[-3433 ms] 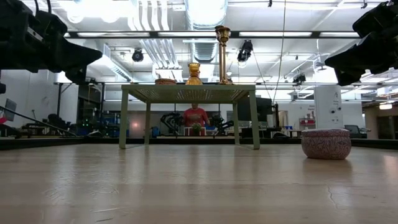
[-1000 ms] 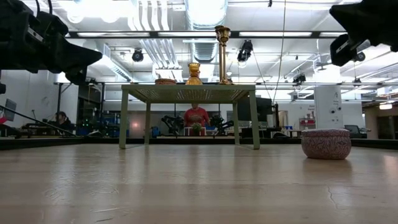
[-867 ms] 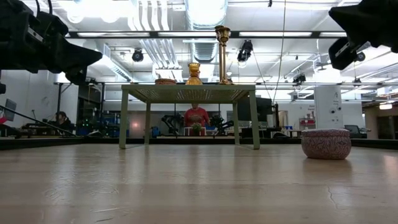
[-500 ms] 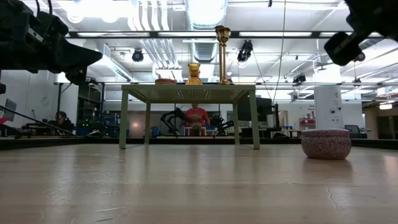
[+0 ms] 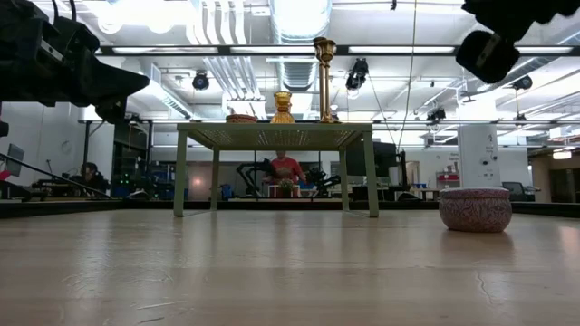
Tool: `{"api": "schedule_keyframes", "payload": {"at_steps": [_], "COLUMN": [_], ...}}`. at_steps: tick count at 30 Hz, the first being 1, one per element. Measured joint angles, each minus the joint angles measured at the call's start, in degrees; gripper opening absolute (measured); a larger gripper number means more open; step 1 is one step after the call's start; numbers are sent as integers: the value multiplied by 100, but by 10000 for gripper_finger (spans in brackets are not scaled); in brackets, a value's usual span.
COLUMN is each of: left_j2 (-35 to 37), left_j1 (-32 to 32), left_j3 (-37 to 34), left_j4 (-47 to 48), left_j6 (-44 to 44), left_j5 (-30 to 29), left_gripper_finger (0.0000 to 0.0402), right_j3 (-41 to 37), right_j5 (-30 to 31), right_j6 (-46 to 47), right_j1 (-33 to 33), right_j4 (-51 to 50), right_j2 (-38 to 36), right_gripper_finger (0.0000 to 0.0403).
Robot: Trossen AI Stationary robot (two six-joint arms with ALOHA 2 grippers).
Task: Pick & Place candle stick holders
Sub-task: Put the transparent glass candle holder on the shelf aligned with the yellow glass candle holder
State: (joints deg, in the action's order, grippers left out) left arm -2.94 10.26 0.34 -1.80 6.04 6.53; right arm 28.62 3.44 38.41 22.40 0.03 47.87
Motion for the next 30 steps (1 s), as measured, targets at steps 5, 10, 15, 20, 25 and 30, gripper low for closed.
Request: {"api": "schedule_keyframes", "payload": {"at_steps": [5,10,15,20,25,30], "left_j2": [0,0,0,0,0,0], "left_j1": [-1,-2,-2,-1,-2,-2], "left_j3": [0,0,0,0,0,0], "left_j4": [0,0,2,1,2,2], "left_j6": [0,0,0,-1,-1,-2], "left_j5": [0,0,1,2,2,2], "left_gripper_finger": [14,14,14,14,14,14], "right_j3": [1096,2078,2864,3503,3869,3951], "right_j5": [16,155,278,281,306,373], "right_j6": [269,383,514,674,862,1120], "right_j1": [139,268,428,648,924,1331], "right_j4": [-1487,-2911,-4065,-5125,-5706,-5617], "right_j2": [651,1267,1846,2428,2915,3227], "right_gripper_finger": [41,94,151,204,241,261]}}
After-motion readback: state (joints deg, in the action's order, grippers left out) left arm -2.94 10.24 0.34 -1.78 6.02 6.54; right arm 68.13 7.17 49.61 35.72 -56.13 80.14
